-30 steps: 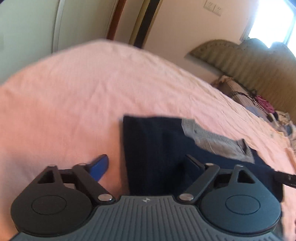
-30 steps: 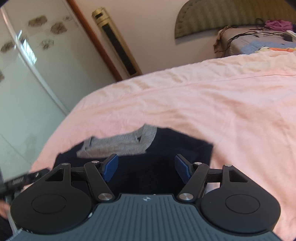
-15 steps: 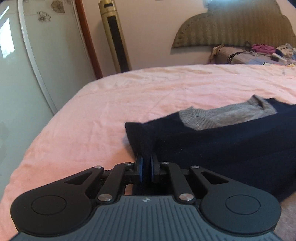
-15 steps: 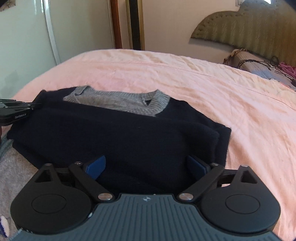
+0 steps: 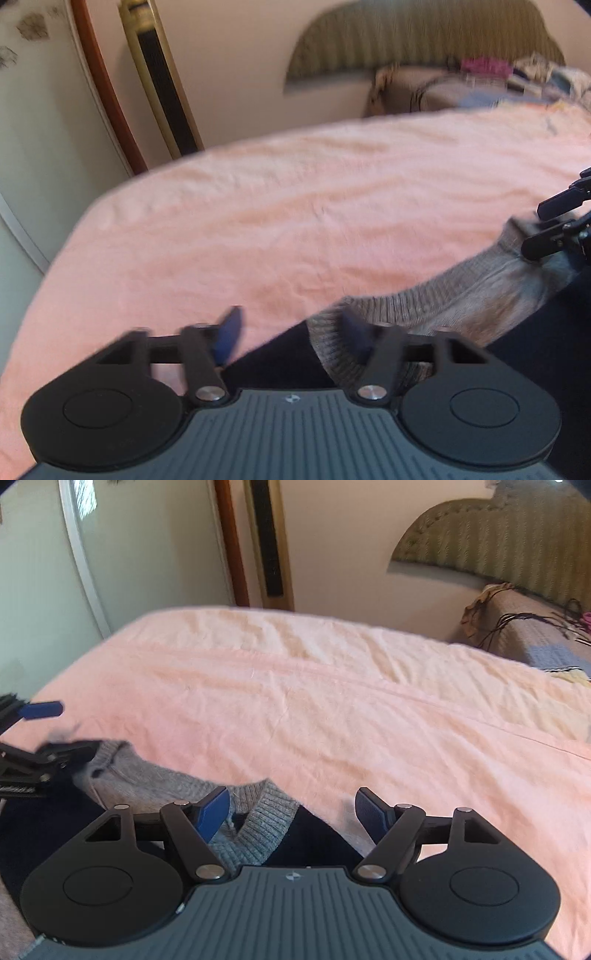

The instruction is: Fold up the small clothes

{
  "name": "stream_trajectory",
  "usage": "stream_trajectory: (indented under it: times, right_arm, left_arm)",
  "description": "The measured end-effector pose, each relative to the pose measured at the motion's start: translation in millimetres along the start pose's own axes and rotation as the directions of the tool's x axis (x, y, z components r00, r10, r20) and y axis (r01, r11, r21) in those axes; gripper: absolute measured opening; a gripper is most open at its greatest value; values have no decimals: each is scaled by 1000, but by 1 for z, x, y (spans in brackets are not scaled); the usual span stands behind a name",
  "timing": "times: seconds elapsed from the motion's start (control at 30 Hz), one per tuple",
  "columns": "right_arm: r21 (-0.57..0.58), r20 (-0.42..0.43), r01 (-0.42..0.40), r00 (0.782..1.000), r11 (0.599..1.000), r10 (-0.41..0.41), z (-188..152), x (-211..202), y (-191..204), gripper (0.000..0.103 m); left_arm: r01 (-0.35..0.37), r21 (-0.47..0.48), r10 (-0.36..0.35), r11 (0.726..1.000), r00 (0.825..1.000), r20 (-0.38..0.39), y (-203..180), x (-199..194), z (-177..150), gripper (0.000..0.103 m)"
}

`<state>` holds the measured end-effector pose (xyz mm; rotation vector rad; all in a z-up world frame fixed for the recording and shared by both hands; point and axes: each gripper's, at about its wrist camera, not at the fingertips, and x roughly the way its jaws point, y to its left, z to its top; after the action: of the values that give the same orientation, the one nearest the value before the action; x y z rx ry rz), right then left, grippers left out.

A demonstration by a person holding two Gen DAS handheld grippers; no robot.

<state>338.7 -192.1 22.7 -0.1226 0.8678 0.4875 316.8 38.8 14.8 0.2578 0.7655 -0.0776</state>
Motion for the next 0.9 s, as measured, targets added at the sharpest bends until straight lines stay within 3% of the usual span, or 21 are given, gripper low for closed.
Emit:
stream_trajectory:
  times: [0.03,0.07,0.1,0.13,0.17,0.27,0.37,0.4,0.43,0.5,0.57,0.6,0.7,0.8,0.9]
  right_arm:
    - [-23,-28,4,1000,1000,-5,-2,10,3,66]
    - [-63,3,13,1000,998,-12,-6,10,8,59]
    - [-81,11,-22,1000,996,23,-8,10,13,49]
    - [-73,6,-73,997,995,73,-7,8,13,21]
    - [-57,2,-91,996,994,91,-5,7,13,12]
    - [-41,70,-56,996,998,58,-2,-1,9,12]
    - [41,112,-42,993,998,37,-5,2,-2,12]
    - [46,98,-28,995,999,23,-9,8,-1,12]
    - [42,111,-16,994,999,11,-14,9,2,13]
    - [60,97,4,995,998,-10,-13,4,5,25]
    - [112,101,20,994,993,-31,-16,-17,4,75]
    - [123,144,16,989,992,-34,-22,-35,5,79]
    - [180,228,-65,974,981,23,-55,-96,3,78]
    - [218,225,-182,965,959,132,-104,-131,11,80]
    - [158,120,-89,990,983,70,-140,-128,34,81]
  left_arm:
    - [9,22,-9,1000,1000,4,-4,1,1,27]
    - [35,61,-35,998,999,-1,-11,1,2,7]
    - [34,118,-34,992,999,2,-19,-1,1,2]
    - [6,177,-11,984,999,30,-28,-4,-2,2]
    - [-19,213,7,977,999,54,-34,-6,-4,1]
    - [-131,181,109,975,986,123,-30,-5,-4,1]
    - [-203,120,199,972,979,48,-18,15,-5,0]
    - [-246,138,239,959,969,70,-18,18,-11,0]
    - [-282,144,274,949,959,72,-18,18,-14,0]
    - [-291,43,286,956,953,96,-1,-1,-12,4]
    - [-277,-122,294,953,944,148,26,-40,-18,4]
    - [-252,-192,283,949,946,158,39,-62,-24,4]
    - [-121,-340,190,933,965,178,62,-129,-62,5]
    - [79,-306,-23,949,983,181,40,-170,-113,6]
    - [238,-226,-231,945,971,59,5,-168,-151,7]
